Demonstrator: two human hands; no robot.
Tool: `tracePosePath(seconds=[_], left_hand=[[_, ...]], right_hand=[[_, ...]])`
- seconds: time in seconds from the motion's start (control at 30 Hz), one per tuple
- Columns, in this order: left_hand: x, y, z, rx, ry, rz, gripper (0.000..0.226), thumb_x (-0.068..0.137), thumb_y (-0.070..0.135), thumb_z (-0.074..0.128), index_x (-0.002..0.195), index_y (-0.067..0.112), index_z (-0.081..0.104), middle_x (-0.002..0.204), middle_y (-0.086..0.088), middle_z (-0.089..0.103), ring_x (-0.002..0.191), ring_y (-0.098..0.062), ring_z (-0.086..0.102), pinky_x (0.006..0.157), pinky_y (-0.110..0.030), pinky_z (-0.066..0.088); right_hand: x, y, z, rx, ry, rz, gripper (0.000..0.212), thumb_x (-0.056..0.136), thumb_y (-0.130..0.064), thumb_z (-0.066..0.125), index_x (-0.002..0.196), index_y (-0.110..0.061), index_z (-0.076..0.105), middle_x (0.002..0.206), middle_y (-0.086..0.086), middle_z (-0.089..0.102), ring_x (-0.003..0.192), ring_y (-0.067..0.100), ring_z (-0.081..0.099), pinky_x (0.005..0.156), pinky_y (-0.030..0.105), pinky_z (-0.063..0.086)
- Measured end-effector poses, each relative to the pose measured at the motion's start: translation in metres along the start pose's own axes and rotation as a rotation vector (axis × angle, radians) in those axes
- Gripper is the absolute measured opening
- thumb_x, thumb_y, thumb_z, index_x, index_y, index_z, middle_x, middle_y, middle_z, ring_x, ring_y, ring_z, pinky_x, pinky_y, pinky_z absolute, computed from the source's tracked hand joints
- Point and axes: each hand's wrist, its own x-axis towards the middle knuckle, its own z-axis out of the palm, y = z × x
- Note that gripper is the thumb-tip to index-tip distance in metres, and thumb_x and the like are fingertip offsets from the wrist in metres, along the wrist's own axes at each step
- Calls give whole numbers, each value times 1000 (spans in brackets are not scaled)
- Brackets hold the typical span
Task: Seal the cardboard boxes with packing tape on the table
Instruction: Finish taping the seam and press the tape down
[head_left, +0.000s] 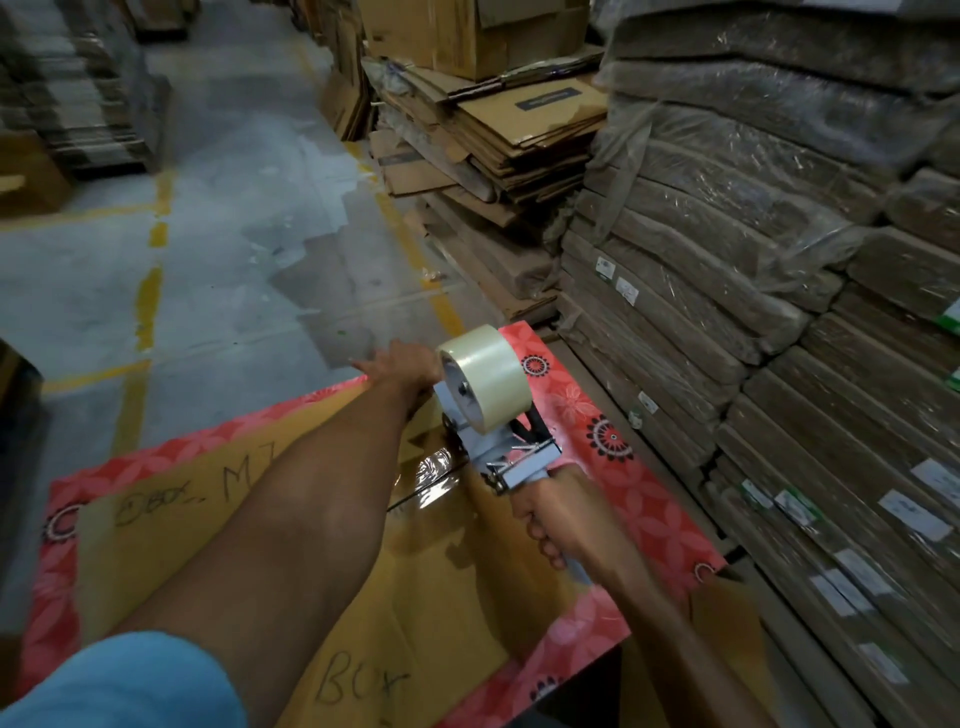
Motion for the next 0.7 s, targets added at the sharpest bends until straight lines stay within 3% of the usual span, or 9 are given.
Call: tracePosePath(seconds=[0.07, 0.13, 0.23, 0.3, 0.57, 0.7], left_hand=[[-13, -1, 4, 185, 171, 122, 42, 100, 36, 50, 140, 24, 54, 141, -13, 48, 134, -37, 42, 112, -57, 23], [-23, -10, 13, 174, 292, 205, 46, 96, 43, 54, 139, 26, 51, 137, -9, 49, 130, -32, 44, 111, -56, 27], [-37, -24, 22, 261, 120, 276, 73, 90, 44, 62, 152, 22, 31, 154, -8, 36, 144, -29, 30, 117, -62, 15], [-38, -26, 22, 300, 91, 298, 85, 91, 43, 62, 158, 20, 14, 163, -6, 23, 150, -27, 20, 119, -63, 6], [-13, -23, 9, 257, 64, 243, 88, 89, 33, 68, 158, 18, 15, 161, -8, 26, 147, -28, 23, 117, -66, 11], [-10, -21, 9, 261, 84, 234, 83, 88, 35, 67, 156, 18, 22, 159, -8, 29, 147, -28, 25, 117, -66, 13]], right_hand=[[-5, 8, 0, -159, -13, -48, 28, 95, -9, 51, 70, -21, 53, 75, 8, 58, 64, 23, 55, 61, 33, 49], [-6, 8, 1, -144, -4, -47, 28, 94, -10, 51, 69, -20, 54, 72, 7, 58, 62, 23, 55, 60, 32, 49], [-7, 3, 1, 87, 40, 9, 12, 78, -3, 59, 67, -7, 62, 52, 7, 52, 39, 19, 44, 43, 24, 35], [-6, 0, 0, 135, 38, 21, 9, 74, -3, 60, 66, -7, 62, 51, 8, 49, 37, 18, 40, 42, 24, 31], [22, -22, -3, 93, 2, -28, 11, 72, -8, 60, 79, -4, 67, 50, 5, 49, 37, 18, 41, 42, 25, 33], [28, -21, -9, 88, -10, -36, 8, 70, -8, 60, 76, -5, 64, 50, 5, 47, 37, 18, 41, 42, 25, 34]])
